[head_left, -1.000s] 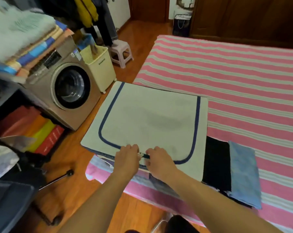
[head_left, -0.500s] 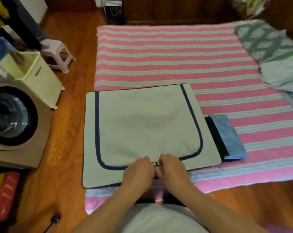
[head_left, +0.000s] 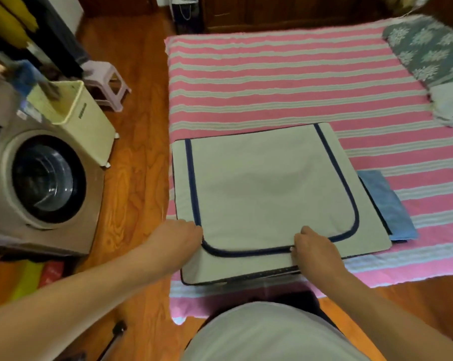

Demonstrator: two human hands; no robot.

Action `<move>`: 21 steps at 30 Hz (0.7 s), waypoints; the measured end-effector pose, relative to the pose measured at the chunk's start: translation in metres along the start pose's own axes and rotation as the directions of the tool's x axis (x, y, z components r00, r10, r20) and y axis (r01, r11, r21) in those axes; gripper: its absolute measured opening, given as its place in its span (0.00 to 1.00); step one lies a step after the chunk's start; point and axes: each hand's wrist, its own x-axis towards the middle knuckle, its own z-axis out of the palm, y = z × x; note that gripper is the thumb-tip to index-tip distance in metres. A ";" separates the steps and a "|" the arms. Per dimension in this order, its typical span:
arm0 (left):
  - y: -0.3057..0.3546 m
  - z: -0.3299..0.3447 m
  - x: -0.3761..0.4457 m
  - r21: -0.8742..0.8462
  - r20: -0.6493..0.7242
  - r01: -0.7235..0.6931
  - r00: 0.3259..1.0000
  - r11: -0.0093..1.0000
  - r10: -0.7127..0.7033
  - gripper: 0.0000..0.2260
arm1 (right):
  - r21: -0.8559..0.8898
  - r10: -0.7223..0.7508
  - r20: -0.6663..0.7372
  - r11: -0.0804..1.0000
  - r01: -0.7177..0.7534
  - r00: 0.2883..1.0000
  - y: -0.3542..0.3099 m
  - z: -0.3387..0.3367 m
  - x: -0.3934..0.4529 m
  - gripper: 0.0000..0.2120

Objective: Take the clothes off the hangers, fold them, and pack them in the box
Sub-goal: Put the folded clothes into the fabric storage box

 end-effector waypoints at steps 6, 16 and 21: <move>-0.030 -0.014 0.044 0.236 -0.088 0.000 0.996 0.972 0.022 0.07 | -0.161 0.041 0.246 0.987 -0.001 0.968 -0.001 -0.014 0.019 0.06; -0.133 -0.066 0.174 0.305 -0.216 0.288 0.949 0.908 -0.229 0.06 | 0.042 0.042 0.193 0.998 -0.051 0.980 0.018 -0.010 0.010 0.11; -0.089 -0.051 0.167 -0.140 -0.500 0.346 0.784 0.928 -0.368 0.12 | 0.058 0.003 0.189 0.998 -0.014 0.982 0.018 -0.015 0.008 0.10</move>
